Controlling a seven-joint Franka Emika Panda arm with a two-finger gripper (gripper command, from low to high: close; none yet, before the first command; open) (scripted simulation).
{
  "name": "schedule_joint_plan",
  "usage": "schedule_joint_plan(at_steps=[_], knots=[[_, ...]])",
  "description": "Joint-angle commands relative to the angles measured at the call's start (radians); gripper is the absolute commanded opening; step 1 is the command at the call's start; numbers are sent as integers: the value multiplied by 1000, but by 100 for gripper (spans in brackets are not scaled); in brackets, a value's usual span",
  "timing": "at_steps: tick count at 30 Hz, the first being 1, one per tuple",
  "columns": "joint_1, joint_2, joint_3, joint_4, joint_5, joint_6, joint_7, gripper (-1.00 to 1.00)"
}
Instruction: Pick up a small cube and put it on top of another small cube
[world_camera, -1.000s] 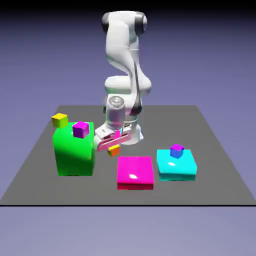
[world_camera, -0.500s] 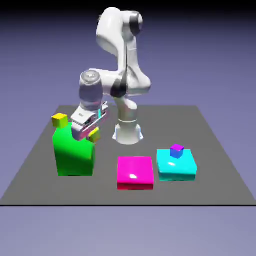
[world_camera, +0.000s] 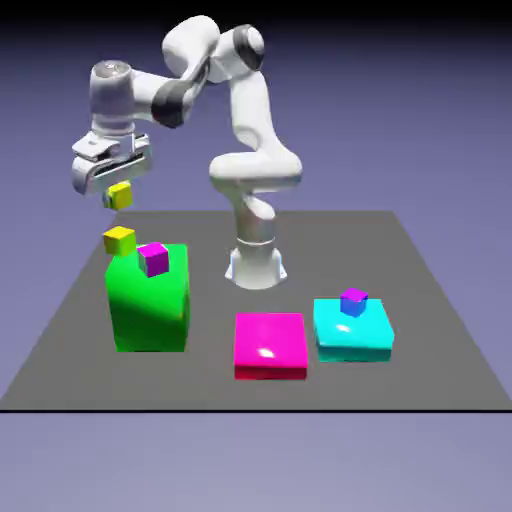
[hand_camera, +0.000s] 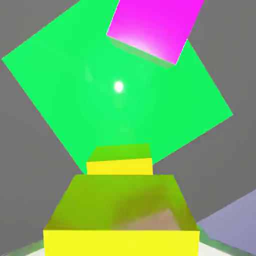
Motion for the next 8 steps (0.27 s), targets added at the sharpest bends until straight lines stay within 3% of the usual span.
schedule_joint_plan(at_steps=[1, 5, 6, 8], knots=[[1, 15, -28, -26, -18, 45, 5, -100], [5, 64, -121, -110, -74, 188, 22, -100], [5, 64, -121, -110, -74, 188, 22, 100], [4, 49, -93, -85, -57, 145, 17, 100]])
